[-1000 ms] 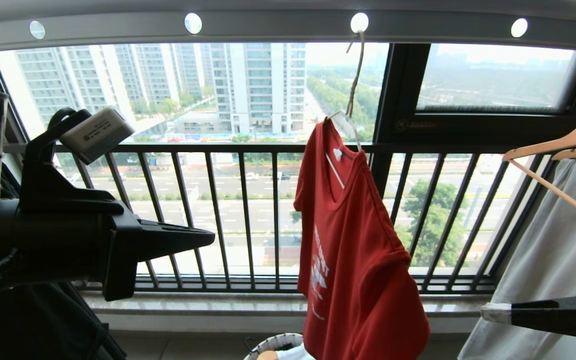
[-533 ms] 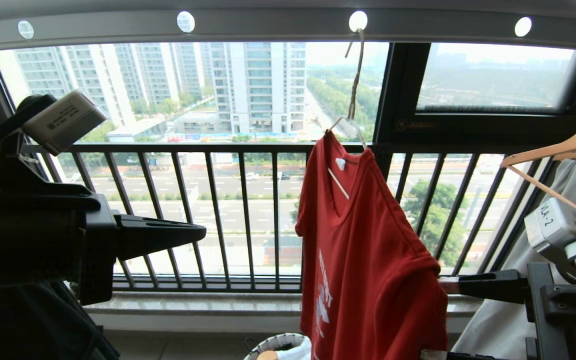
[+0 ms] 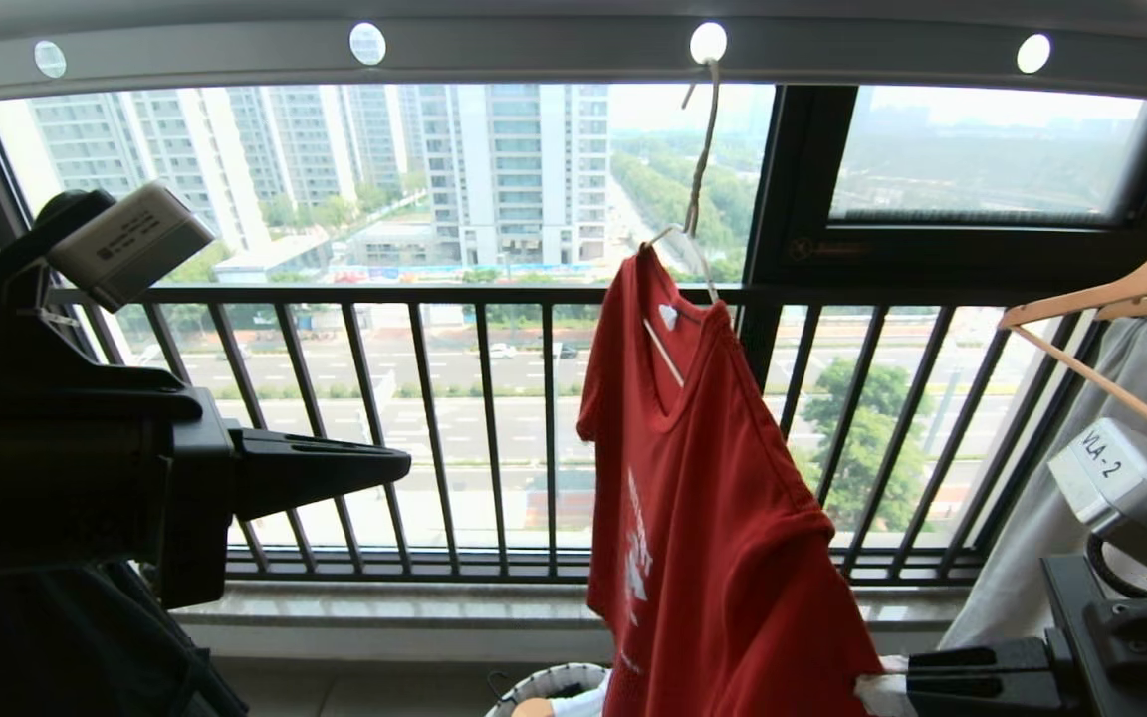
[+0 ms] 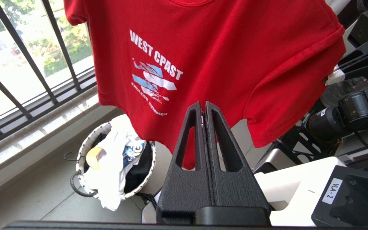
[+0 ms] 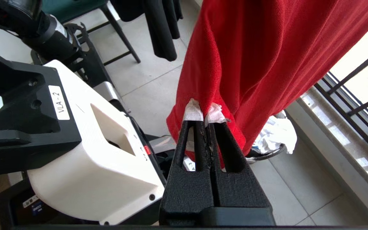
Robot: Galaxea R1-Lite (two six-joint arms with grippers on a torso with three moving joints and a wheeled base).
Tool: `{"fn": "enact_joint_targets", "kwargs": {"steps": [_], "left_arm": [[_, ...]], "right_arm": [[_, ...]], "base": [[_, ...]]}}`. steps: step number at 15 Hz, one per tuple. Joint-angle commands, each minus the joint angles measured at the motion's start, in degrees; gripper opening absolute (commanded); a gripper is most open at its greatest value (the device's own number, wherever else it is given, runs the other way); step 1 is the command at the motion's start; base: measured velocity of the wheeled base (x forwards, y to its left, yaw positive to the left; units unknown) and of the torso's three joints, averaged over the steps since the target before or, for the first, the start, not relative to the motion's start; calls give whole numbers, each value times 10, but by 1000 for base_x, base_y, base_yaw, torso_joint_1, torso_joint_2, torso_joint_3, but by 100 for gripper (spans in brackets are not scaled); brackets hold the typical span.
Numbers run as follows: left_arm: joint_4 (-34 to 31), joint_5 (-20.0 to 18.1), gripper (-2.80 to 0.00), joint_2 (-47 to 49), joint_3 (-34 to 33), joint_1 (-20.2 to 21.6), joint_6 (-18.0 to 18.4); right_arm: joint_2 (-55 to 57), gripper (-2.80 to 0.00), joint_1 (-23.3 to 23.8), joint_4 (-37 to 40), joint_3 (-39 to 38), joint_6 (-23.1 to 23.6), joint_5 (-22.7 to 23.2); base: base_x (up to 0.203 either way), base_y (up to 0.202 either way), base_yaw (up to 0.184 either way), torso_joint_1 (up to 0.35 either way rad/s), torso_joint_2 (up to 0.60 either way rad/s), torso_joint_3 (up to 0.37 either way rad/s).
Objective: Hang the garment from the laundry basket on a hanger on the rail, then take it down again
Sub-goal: Take the clothes off the clothes rack
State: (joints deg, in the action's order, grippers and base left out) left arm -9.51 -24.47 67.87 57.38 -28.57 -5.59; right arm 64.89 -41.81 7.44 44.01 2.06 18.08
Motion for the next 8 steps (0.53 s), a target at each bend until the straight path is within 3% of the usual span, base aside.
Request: {"fn": "enact_joint_targets", "kwargs": {"steps": [1, 5, 8], "left_arm": [[-1, -1, -280, 1, 0, 0, 0], [-1, -1, -280, 2, 0, 0, 0], [-1, -1, -280, 1, 0, 0, 0]], "right_arm": [[-12, -280, 0, -1, -3, -12, 16], [-15, -280, 0, 3, -7, -11, 14], [-30, -280, 0, 67, -16, -12, 12]], "base": [[0, 0, 0, 0, 0, 0], [0, 0, 0, 0, 0, 0], [0, 0, 0, 0, 0, 0]]}}
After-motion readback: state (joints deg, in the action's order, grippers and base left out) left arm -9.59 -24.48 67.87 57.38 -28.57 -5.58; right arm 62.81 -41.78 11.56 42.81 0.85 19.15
